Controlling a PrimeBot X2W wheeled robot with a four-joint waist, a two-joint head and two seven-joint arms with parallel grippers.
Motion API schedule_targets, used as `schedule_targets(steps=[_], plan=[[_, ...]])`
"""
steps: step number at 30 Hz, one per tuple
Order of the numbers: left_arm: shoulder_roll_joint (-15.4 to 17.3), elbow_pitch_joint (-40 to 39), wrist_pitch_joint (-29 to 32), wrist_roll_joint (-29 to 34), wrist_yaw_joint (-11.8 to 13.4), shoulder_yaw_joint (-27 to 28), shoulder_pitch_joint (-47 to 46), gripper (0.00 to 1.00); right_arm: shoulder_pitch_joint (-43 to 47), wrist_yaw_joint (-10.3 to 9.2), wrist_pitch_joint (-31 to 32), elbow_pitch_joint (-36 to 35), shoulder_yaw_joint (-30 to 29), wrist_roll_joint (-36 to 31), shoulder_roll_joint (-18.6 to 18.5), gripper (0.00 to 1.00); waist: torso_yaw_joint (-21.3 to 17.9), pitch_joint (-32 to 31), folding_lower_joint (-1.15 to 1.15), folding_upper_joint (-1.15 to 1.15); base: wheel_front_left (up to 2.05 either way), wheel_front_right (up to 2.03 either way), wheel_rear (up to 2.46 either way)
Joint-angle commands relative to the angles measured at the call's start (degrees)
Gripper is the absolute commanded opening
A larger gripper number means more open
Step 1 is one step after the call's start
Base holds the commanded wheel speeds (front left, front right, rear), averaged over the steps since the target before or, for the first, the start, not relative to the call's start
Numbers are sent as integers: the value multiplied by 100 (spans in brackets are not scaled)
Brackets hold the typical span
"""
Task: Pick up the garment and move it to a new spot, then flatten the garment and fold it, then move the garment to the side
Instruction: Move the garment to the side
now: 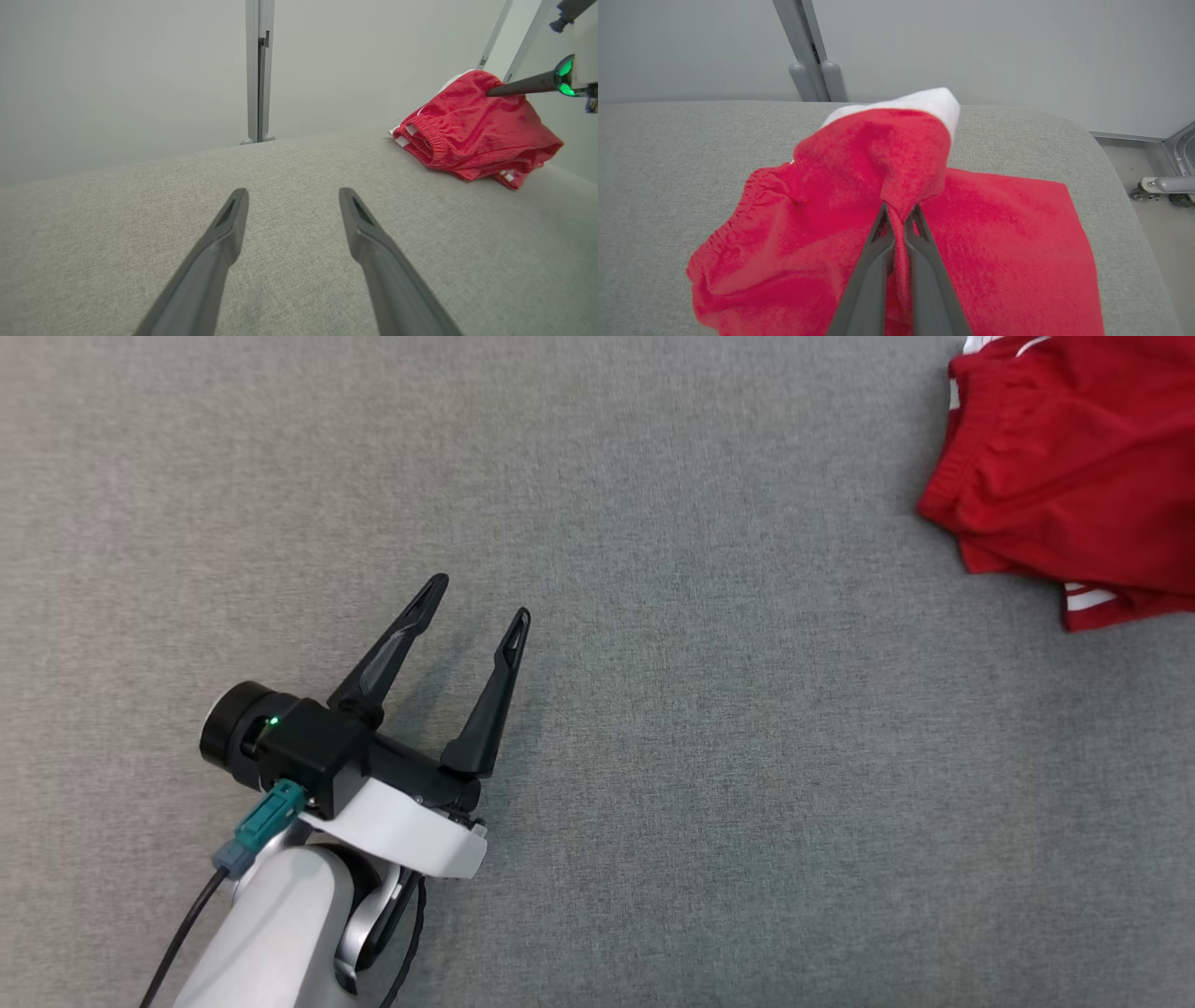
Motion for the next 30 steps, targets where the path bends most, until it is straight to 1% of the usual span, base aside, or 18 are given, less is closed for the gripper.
schedule_targets(steps=[1, 6, 7, 8, 9, 11, 14, 17, 19, 21, 24, 25, 26, 30], plan=[[61, -38, 10, 35, -17, 9, -132, 100, -114, 2, 36, 34, 5, -85, -148, 0, -85, 188, 0, 0, 0, 0, 0], [90, -79, 40, 51, -8, -20, -201, 100, -334, 1, 12, 422, 19, -379, -481, 0, -40, 330, 0, 0, 0, 0, 0], [90, -74, 39, 42, -8, -21, -213, 100, -374, 2, -44, 520, 33, -473, -523, 24, -24, 340, 0, 0, 0, 0, 0], [85, -58, 32, 32, -5, -26, -222, 100, -418, 2, -156, 624, 13, -575, -534, 78, -2, 339, 0, 0, 0, 0, 0], [74, -34, 21, 19, 3, -32, -224, 100, -441, 1, -259, 752, -29, -659, -517, 100, 20, 325, 0, 0, 0, 0, 0], [44, 37, -22, -20, 30, -41, -205, 100, -466, 2, -594, 1132, -122, -964, -454, 100, 79, 209, 0, 0, 0, 0, 0], [38, 118, -78, -64, 49, -24, -150, 100, -495, 2, -927, 1456, -249, -1284, -353, 100, 105, 21, 0, 0, 0, 0, 0], [19, 218, -160, -122, 80, 6, -61, 100, -484, 2, -1326, 1640, -403, -1582, -269, 100, 117, -250, 0, 0, 0, 0, 0], [15, 286, -224, -166, 109, 55, 26, 100, -392, 2, -1584, 1658, -461, -1674, -136, 100, 110, -469, 0, 0, 0, 0, 0], [24, 345, -274, -221, 152, 107, 108, 100, -245, 2, -1806, 1549, -458, -1702, -27, 100, 100, -700, 0, 0, 0, 0, 0], [47, 381, -322, -266, 198, 190, 172, 100, -94, 2, -2021, 1374, -463, -1644, 36, 100, 96, -931, 0, 0, 0, 0, 0], [81, 418, -361, -321, 261, 286, 272, 100, 128, 2, -2170, 1146, -448, -1555, 127, 100, 91, -1171, 0, 0, 0, 0, 0], [81, 418, -361, -321, 261, 286, 272, 100, 128, 2, -2170, 1146, -448, -1555, 127, 100, 91, -1171, 0, 0, 0, 0, 0], [141, 412, -417, -417, 392, 494, 436, 100, 628, 2, -2325, 509, -449, -1406, 204, 100, 82, -1602, 0, 0, 0, 0, 0]])
